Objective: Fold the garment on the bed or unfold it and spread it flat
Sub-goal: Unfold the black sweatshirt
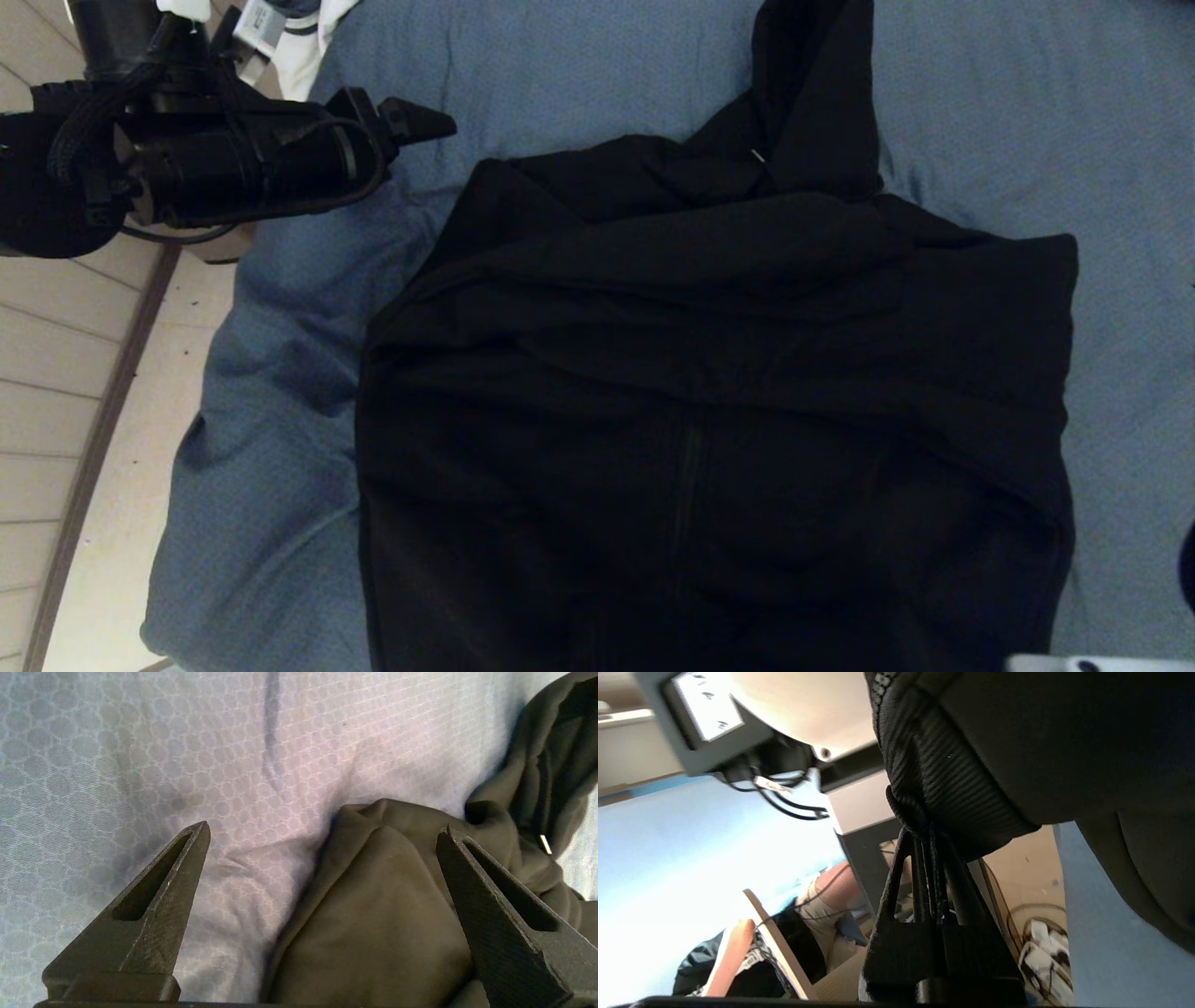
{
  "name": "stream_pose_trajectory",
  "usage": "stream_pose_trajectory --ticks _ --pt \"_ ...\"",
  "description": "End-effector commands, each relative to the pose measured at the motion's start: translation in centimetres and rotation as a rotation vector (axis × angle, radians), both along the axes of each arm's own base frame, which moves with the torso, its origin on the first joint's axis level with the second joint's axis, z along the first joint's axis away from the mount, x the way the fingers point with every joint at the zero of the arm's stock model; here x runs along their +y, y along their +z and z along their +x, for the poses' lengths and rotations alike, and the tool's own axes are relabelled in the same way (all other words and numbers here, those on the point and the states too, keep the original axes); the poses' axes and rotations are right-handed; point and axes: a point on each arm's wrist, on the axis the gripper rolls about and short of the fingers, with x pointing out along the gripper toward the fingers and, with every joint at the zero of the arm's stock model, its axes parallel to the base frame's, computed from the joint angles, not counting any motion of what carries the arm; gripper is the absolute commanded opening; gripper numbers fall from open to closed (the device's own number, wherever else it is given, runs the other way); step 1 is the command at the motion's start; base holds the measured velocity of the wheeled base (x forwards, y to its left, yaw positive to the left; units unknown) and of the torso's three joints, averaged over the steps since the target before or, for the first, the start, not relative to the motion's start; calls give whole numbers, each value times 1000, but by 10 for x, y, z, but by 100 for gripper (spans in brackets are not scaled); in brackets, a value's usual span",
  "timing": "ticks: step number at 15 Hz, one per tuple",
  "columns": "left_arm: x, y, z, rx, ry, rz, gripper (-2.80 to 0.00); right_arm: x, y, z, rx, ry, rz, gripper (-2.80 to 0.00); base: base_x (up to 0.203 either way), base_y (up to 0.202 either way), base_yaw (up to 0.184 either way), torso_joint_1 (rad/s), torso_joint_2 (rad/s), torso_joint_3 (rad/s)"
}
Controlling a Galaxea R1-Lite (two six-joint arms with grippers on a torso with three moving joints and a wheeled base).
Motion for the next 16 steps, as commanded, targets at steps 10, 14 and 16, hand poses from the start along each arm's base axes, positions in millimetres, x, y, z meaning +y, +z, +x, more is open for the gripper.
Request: stream_pose_trajectory --ticks 10,14,16 --pt "0 -4 5 10 3 0 0 6 -8 -5 23 177 -63 -280 0 0 0 0 0 0" --pt "0 -4 6 12 1 1 0 3 -11 -6 23 187 -73 0 0 0 0 0 0 0" --pt "0 -3 5 10 1 0 0 1 -11 -7 7 186 -65 0 0 0 0 0 0 0"
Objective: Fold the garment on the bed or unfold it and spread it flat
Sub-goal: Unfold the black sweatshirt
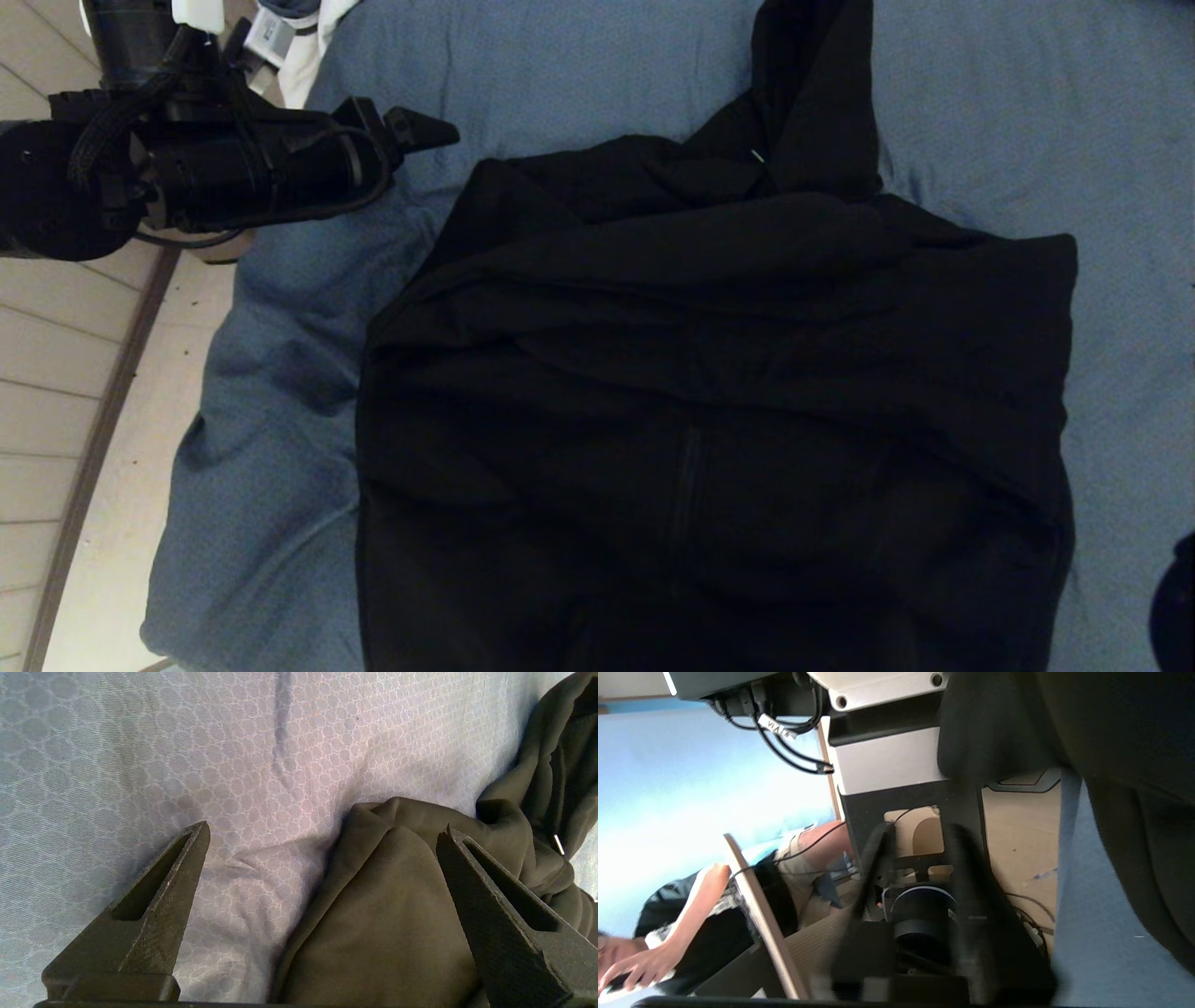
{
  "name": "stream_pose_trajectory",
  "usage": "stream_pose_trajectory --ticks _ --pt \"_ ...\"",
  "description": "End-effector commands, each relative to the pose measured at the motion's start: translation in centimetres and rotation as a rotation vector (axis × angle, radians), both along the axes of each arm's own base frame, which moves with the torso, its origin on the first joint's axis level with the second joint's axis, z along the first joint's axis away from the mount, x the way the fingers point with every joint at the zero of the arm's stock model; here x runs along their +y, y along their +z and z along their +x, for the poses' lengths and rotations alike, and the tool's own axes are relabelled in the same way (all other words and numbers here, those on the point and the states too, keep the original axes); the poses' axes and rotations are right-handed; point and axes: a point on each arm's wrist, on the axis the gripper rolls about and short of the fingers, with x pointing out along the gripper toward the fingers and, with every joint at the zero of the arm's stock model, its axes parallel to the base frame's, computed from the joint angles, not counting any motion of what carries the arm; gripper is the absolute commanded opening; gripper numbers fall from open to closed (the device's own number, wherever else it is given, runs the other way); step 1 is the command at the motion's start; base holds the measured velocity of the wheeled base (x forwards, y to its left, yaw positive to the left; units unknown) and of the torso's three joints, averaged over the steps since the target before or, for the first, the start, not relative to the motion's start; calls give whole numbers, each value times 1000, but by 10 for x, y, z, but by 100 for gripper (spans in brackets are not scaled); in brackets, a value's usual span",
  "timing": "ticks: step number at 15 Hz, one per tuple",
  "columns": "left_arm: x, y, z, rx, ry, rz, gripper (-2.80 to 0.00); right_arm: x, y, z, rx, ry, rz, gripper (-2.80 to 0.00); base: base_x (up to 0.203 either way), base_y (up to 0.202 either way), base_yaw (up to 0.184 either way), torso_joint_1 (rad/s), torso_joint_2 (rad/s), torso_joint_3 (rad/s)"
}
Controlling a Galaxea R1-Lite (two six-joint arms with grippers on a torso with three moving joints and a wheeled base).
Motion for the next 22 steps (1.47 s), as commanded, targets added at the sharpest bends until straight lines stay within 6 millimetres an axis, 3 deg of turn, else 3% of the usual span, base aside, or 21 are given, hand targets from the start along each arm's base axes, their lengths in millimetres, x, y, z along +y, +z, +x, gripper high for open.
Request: stream_pose_trajectory --ticks 1,4,7,9,11,12,14,15,18,22 --pt "0 1 -1 -4 -2 -3 0 2 1 1 -4 0 3 0 0 0 0 0 0 0" --pt "0 1 0 -2 -2 -3 0 3 6 2 -14 -4 18 0 0 0 0 0 0 0" --pt "0 0 0 -1 0 -3 0 4 25 17 -87 -109 85 0 0 0 0 0 0 0" --pt "0 -1 0 4 -2 -1 0 5 41 43 -180 -258 170 0 0 0 0 0 0 0" --pt "-2 -5 0 17 -14 2 0 17 46 82 -228 -402 220 0 0 0 0 0 0 0" --pt "-5 -7 -1 25 -29 4 0 27 42 100 -217 -453 222 -280 0 0 0 0 0 0" --pt "-16 -14 -2 46 -61 9 0 43 29 122 -176 -495 196 -280 0 0 0 0 0 0" --pt "-17 -15 -1 50 -64 11 0 53 26 121 -164 -467 193 -280 0 0 0 0 0 0" --pt "-19 -18 6 56 -62 13 0 62 17 105 -135 -395 164 -280 0 0 0 0 0 0" --pt "-21 -21 12 61 -61 14 0 42 2 79 -99 -374 112 -280 0 0 0 0 0 0"
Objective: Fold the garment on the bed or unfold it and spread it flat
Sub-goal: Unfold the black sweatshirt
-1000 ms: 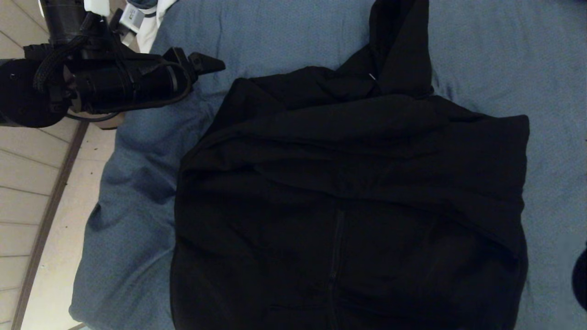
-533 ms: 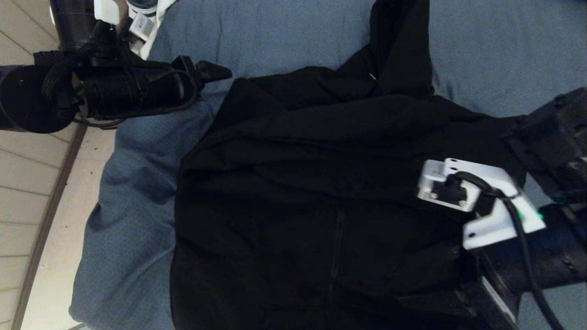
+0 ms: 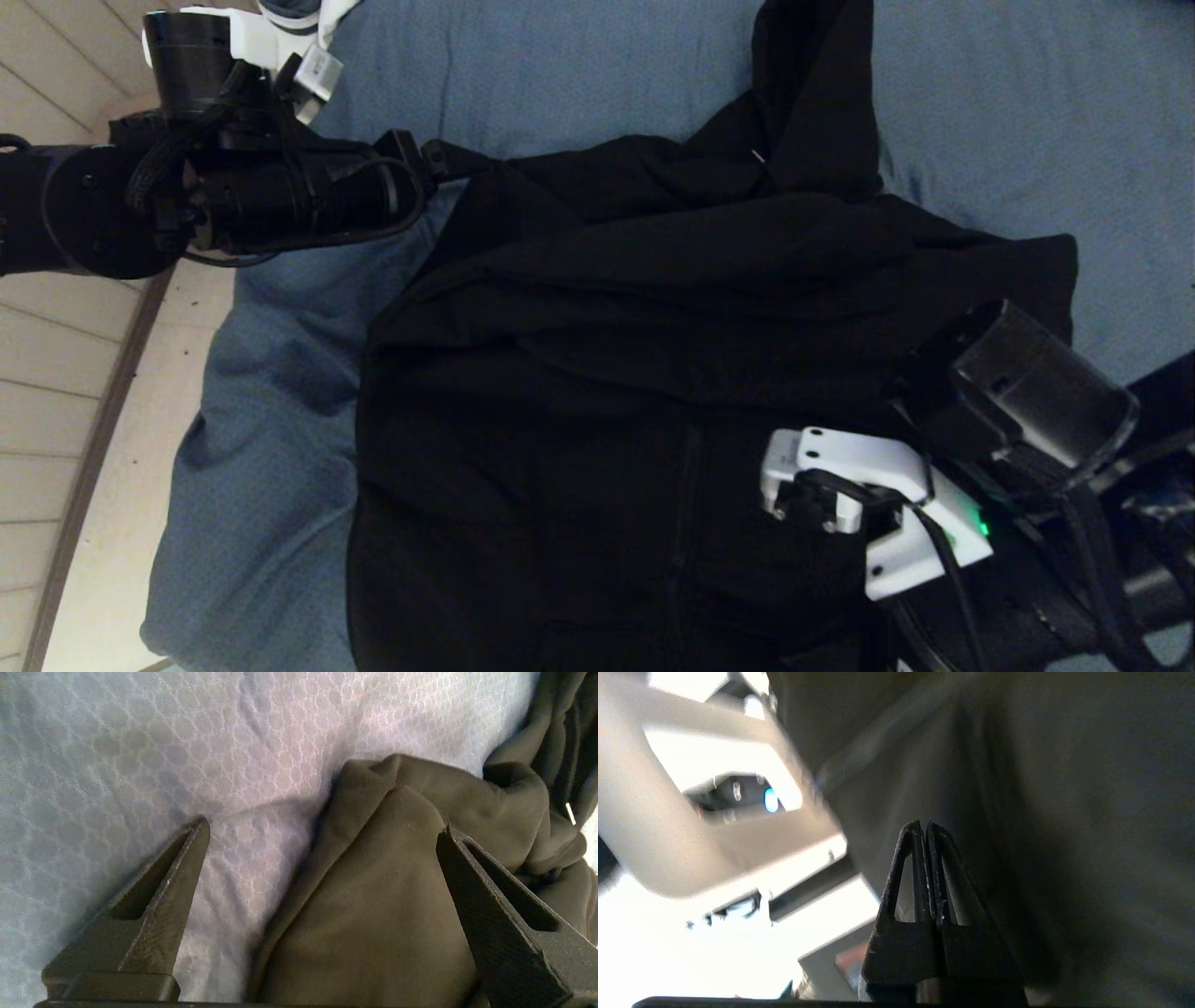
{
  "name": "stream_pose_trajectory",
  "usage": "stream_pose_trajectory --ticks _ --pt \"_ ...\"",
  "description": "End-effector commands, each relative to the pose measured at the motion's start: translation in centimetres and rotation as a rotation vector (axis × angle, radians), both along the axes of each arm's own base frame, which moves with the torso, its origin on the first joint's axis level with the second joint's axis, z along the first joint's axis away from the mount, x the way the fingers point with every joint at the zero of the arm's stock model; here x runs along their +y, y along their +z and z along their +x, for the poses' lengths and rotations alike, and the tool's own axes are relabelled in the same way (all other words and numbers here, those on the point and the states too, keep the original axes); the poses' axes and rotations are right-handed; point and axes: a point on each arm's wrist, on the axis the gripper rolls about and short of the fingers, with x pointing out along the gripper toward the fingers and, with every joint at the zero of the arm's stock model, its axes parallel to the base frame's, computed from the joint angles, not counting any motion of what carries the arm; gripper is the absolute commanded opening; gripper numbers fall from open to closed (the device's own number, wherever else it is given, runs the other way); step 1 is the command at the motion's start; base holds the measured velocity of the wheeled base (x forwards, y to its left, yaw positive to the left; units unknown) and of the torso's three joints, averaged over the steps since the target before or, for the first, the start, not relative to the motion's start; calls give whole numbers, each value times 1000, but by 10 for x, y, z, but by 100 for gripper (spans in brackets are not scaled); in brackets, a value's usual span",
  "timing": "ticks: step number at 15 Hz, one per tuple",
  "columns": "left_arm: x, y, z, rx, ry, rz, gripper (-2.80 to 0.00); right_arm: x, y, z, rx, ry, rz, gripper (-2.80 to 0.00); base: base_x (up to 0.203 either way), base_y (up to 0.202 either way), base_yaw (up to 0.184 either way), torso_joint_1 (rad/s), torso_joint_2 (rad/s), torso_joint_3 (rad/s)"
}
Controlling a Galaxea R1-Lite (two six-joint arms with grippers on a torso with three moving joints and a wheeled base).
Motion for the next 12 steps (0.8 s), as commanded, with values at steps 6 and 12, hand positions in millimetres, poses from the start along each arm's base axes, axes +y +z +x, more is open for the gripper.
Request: stream_pose_trajectory --ticks 6,12 --pt "-2 -11 17 21 11 3 0 -32 -42 -32 96 5 -119 -280 0 0 0 0 0 0" --pt "2 -11 24 26 25 4 0 -45 -45 -41 56 -6 -145 -280 0 0 0 0 0 0"
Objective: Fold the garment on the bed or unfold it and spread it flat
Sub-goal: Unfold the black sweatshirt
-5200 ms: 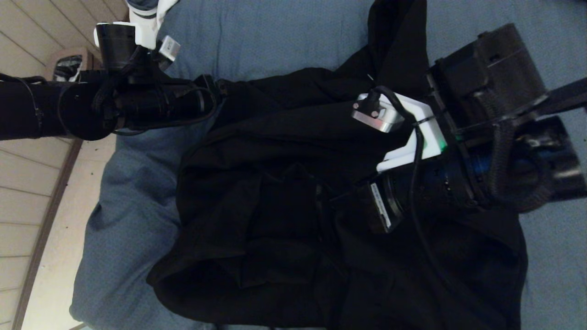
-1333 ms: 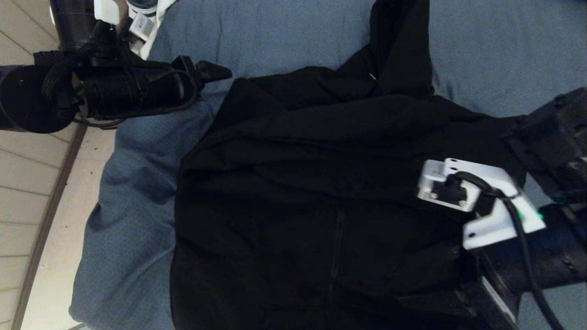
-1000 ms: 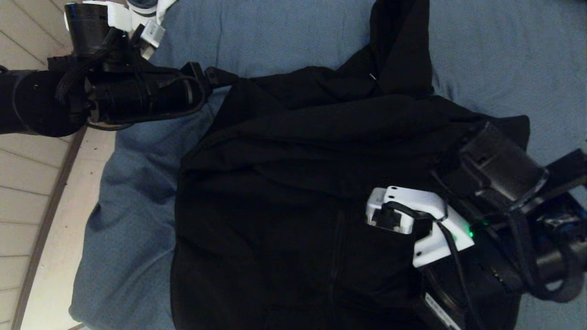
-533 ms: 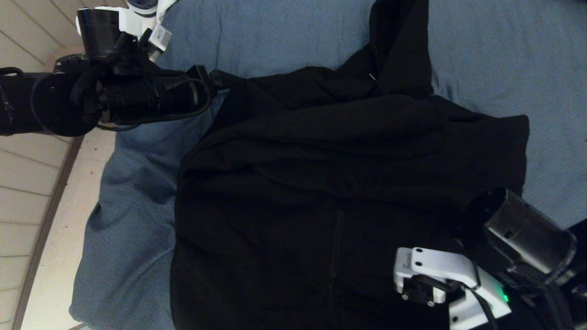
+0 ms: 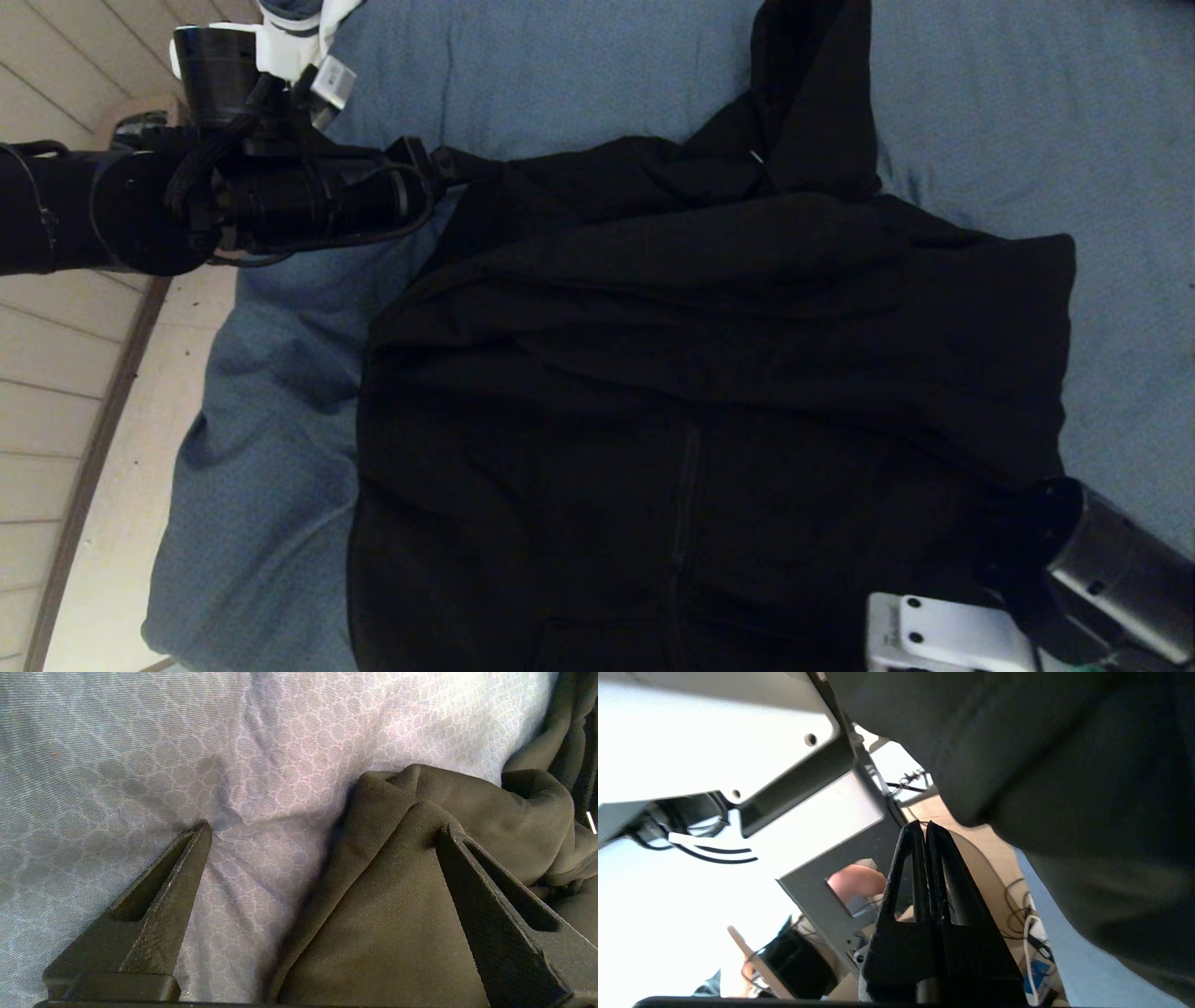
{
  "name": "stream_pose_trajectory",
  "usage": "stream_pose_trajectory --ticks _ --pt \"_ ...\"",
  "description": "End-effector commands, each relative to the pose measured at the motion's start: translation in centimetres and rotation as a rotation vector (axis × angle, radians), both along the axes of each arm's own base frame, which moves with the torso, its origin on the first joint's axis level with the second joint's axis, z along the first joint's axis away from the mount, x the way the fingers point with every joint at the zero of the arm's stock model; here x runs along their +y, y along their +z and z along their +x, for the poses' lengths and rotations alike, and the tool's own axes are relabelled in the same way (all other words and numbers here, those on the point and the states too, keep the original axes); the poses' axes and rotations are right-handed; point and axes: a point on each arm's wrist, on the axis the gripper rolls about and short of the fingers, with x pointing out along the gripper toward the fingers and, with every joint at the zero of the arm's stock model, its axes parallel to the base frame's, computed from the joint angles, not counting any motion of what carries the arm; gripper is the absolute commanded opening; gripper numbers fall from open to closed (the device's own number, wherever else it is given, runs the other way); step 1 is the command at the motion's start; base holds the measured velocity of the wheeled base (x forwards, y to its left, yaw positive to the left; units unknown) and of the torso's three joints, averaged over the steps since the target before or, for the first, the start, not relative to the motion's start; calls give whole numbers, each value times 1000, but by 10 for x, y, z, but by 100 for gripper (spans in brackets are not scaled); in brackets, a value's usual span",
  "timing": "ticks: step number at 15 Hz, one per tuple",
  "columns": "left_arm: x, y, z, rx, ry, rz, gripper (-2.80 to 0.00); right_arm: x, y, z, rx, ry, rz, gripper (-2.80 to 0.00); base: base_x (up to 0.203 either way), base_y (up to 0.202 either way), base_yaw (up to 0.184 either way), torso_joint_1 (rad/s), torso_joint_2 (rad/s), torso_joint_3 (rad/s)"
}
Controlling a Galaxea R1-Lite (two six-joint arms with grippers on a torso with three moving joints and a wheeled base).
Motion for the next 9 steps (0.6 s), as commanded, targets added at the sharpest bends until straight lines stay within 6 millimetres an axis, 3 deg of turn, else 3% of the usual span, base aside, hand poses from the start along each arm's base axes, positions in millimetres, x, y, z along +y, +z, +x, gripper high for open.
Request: stream_pose_trajectory --ticks 1,6,9 --pt "0 -3 3 11 2 0 0 0 10 3 -61 -23 26 -280 0 0 0 0 0 0" --pt "1 -2 2 11 4 -5 0 33 9 53 -189 -168 82 -280 0 0 0 0 0 0" --pt "0 -2 3 10 4 -5 0 35 10 60 -209 -179 90 -280 0 0 0 0 0 0"
